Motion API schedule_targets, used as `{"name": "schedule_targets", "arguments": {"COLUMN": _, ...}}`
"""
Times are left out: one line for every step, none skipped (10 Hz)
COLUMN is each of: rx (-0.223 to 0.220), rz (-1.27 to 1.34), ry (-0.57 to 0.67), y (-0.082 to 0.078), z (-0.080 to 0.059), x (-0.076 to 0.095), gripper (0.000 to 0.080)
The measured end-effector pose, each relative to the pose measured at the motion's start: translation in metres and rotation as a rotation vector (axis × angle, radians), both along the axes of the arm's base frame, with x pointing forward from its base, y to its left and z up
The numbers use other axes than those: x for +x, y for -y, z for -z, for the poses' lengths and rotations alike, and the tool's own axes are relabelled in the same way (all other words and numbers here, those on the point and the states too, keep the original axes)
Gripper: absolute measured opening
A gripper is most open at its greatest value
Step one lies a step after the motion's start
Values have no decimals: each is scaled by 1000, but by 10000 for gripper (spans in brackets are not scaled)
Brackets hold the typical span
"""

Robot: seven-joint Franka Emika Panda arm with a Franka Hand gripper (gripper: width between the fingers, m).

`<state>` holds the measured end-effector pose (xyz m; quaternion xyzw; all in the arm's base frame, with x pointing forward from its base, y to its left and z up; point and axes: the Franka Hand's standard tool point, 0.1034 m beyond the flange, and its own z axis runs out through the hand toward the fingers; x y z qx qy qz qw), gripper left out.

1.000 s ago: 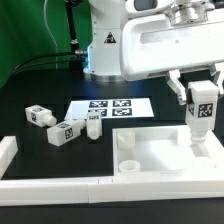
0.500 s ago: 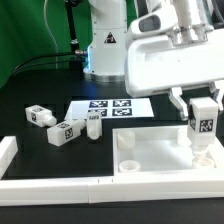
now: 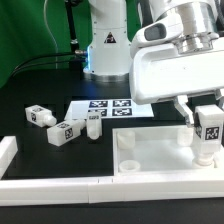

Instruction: Assemble one leg

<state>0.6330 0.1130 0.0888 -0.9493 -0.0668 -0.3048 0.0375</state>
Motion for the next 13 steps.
{"name": "schedule_targets", "arguments": {"rx": -2, "rz": 2, "ry": -5, "y": 2, "z": 6, "x": -2, "gripper": 287}}
{"name": "schedule_targets", "arguments": {"rx": -6, "rz": 1, "ry": -6, "y": 3, "z": 9, "x": -3, "gripper": 287}}
{"name": "schedule_targets", "arguments": {"rx": -9, "rz": 0, "ry": 1, "y": 4, "z": 10, "x": -3, "gripper": 287}}
{"name": "schedule_targets", "arguments": {"rx": -10, "rz": -2, "ry": 5, "y": 5, "z": 10, "x": -3, "gripper": 287}}
{"name": "schedule_targets", "arguments": {"rx": -11, "rz": -1, "ry": 12, "y": 5, "z": 10, "x": -2, "gripper": 287}}
{"name": "schedule_targets", "arguments": {"rx": -10, "rz": -1, "ry": 10, "y": 5, "z": 10, "x": -2, "gripper": 287}}
{"name": "schedule_targets", "arguments": {"rx": -10, "rz": -3, "ry": -4, "y": 4, "z": 12, "x": -3, "gripper": 287}}
{"name": "schedule_targets", "arguments": {"rx": -10, "rz": -3, "ry": -7, "y": 4, "z": 13, "x": -3, "gripper": 397}}
{"name": "schedule_targets", "arguments": {"rx": -10, "rz": -4, "ry": -10, "y": 4, "z": 13, "x": -4, "gripper": 555}}
{"name": "schedule_targets", "arguments": {"rx": -4, "rz": 10, "ry": -53, "y": 5, "z": 12, "x": -5, "gripper": 555}}
{"name": "schedule_targets", "arguments": {"rx": -3, "rz": 36, "ry": -82, "y": 7, "z": -1, "x": -4, "gripper": 629}}
{"name": "schedule_targets", "arguments": {"rx": -5, "rz": 49, "ry": -147, "y": 6, "z": -6, "x": -5, "gripper": 646}}
{"name": "schedule_targets", "arguments": {"rx": -10, "rz": 61, "ry": -243, "y": 7, "z": -9, "x": -1, "gripper": 646}}
